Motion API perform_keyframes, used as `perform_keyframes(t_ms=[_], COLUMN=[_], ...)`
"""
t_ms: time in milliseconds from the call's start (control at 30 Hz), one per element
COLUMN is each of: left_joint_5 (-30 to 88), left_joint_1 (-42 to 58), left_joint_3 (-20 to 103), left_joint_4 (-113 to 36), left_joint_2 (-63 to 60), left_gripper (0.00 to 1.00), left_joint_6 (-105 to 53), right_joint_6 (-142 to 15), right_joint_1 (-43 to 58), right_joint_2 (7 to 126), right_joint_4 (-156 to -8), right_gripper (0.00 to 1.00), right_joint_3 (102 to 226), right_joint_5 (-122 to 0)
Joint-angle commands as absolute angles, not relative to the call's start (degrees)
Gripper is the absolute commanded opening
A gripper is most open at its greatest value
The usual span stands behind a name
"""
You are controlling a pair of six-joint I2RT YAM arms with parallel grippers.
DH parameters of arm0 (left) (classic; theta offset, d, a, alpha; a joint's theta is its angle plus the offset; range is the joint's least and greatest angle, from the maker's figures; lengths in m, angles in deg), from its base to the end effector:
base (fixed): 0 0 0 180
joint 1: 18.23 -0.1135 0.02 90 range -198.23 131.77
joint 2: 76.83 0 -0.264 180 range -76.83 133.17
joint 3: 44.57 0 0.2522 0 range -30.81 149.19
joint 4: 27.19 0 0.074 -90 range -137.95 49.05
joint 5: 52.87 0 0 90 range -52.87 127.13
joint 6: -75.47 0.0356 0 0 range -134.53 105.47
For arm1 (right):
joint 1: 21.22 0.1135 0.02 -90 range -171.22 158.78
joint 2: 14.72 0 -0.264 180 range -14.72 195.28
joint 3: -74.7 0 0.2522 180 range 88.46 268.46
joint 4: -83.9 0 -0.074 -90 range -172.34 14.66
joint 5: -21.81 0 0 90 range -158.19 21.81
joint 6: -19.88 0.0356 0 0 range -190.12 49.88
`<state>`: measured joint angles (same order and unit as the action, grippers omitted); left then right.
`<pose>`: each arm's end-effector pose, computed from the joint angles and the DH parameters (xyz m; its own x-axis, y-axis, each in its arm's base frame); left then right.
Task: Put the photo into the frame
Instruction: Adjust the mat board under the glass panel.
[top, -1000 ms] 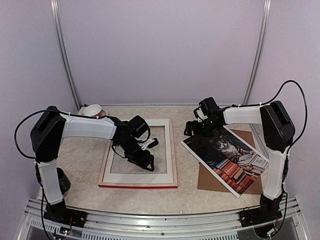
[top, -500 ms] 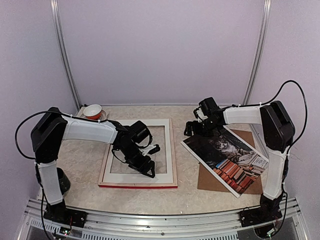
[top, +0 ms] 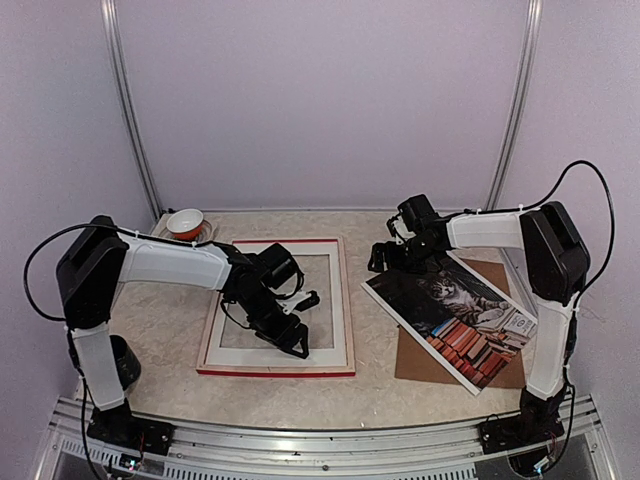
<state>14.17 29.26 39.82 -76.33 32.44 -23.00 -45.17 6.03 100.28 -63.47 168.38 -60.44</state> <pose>0.2366 -0.2787 0.1540 -0.7532 0.6210 -0.2171 0.6475 0.6415 -0.4115 0.3808 0.2015 0.1727 -0.8728 0.0206 -0.4876 -0.1721 0.9219 0.3471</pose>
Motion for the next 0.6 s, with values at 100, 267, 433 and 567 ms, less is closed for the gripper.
perform_keyframes(t_ms=[100, 267, 433, 567], left_joint_5=[15.2, 18.8, 20.8, 22.0], left_joint_1=[29.9, 29.2, 25.9, 22.6], left_joint_3=[38.4, 40.0, 41.8, 41.8], left_joint_4=[-78.2, -76.7, -73.4, -70.0], left_joint_2=[30.4, 29.9, 27.1, 23.5], left_gripper=[0.67, 0.69, 0.71, 0.77], left_joint_6=[-22.8, -24.3, -27.1, -29.5], right_joint_6=[-45.1, -45.1, -46.0, -46.8], right_joint_1=[5.8, 5.8, 5.8, 5.6], right_joint_2=[99.1, 98.9, 98.3, 97.6], right_joint_4=[-63.6, -63.4, -62.4, -61.1], right_gripper=[0.99, 0.99, 0.99, 0.99], right_joint_3=[168.6, 168.6, 169.0, 169.6], right_joint_5=[-60.4, -60.4, -61.9, -63.2])
